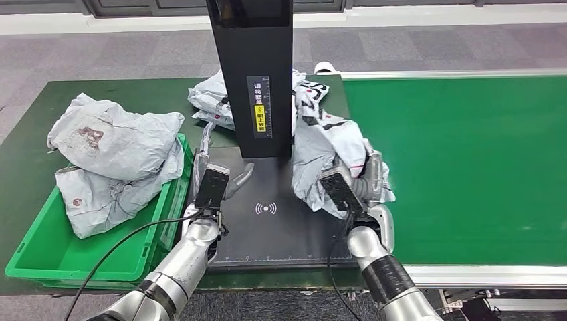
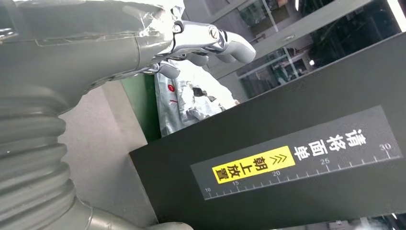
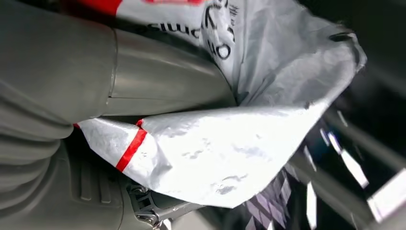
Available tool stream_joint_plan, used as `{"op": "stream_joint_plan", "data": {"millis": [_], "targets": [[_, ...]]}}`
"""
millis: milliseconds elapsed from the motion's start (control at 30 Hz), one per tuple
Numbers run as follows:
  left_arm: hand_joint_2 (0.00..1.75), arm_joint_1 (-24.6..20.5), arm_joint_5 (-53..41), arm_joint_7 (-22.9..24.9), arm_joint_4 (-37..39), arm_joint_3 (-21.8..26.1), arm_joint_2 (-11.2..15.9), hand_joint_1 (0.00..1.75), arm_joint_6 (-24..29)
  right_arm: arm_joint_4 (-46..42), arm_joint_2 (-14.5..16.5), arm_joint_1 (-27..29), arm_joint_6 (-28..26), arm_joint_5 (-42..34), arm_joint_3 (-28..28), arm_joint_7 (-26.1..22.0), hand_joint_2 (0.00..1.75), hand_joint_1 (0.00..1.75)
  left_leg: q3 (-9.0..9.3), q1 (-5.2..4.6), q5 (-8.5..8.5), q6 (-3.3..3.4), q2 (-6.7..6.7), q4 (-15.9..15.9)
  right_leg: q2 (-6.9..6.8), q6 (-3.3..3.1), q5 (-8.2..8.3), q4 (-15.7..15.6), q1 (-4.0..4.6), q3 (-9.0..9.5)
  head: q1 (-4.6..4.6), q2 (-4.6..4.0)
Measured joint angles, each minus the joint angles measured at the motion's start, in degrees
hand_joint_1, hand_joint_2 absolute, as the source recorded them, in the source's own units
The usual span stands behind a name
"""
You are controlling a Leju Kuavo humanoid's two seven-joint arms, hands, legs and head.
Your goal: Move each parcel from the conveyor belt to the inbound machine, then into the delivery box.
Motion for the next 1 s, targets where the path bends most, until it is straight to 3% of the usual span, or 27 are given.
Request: {"op": "stream_joint_plan", "data": {"millis": [100,300,533,567,667,700,1000], "targets": [[1.75,-0.01,1.04,-0.01,0.05,0.0,-0.05,0.0,-1.71,6.68,0.87,-1.85,6.53,2.23,4.36,4.15,1.75,1.75,0.0,0.05,0.02,-0.03,-0.03,0.0,0.0,-0.01,0.0,0.0,0.04,-0.01,0.0,0.0],[1.75,-0.51,2.69,0.01,0.94,0.0,-0.09,0.0,-4.59,14.84,2.55,-3.55,17.3,4.75,10.71,7.06,1.75,1.75,-0.01,0.08,0.01,-0.05,-0.05,0.0,0.0,-0.02,-0.02,0.0,0.06,-0.02,0.01,0.01],[1.75,-1.27,3.2,-0.01,1.7,0.0,-0.32,0.0,-6.03,17.66,3.35,-4.62,22.66,5.07,17.21,-2.04,1.75,1.75,0.0,0.07,0.01,-0.05,-0.03,0.0,0.01,-0.02,-0.02,0.0,0.05,-0.02,0.01,0.01],[1.75,-1.28,3.24,-0.01,1.7,0.0,-0.33,0.0,-6.14,17.77,3.4,-4.63,22.25,4.92,17.73,-2.91,1.75,1.61,0.0,0.07,0.01,-0.05,-0.03,0.0,0.01,-0.02,-0.01,0.0,0.05,-0.02,0.01,0.01],[1.75,-1.15,3.44,-0.01,1.26,0.0,-0.3,0.0,-6.31,17.97,3.47,-4.66,19.08,4.04,18.37,-4.58,1.75,0.3,-0.01,0.07,0.01,-0.05,-0.04,0.0,0.01,-0.02,-0.01,0.0,0.05,-0.02,0.01,0.01],[1.75,-1.08,3.49,-0.01,1.03,0.0,-0.28,0.0,-6.34,18.01,3.49,-4.68,17.62,3.58,18.42,-4.96,1.75,0.0,-0.01,0.07,0.01,-0.05,-0.04,0.0,0.01,-0.03,-0.01,0.0,0.05,-0.02,0.01,0.01],[1.75,-0.62,3.93,-0.01,-0.13,0.0,0.24,0.0,-7.4,17.17,3.38,-4.78,1.23,-3.41,16.66,-8.18,1.75,0.0,-0.01,0.07,0.01,-0.05,-0.04,0.01,0.01,-0.02,-0.02,0.0,0.04,-0.02,0.01,0.0]]}}
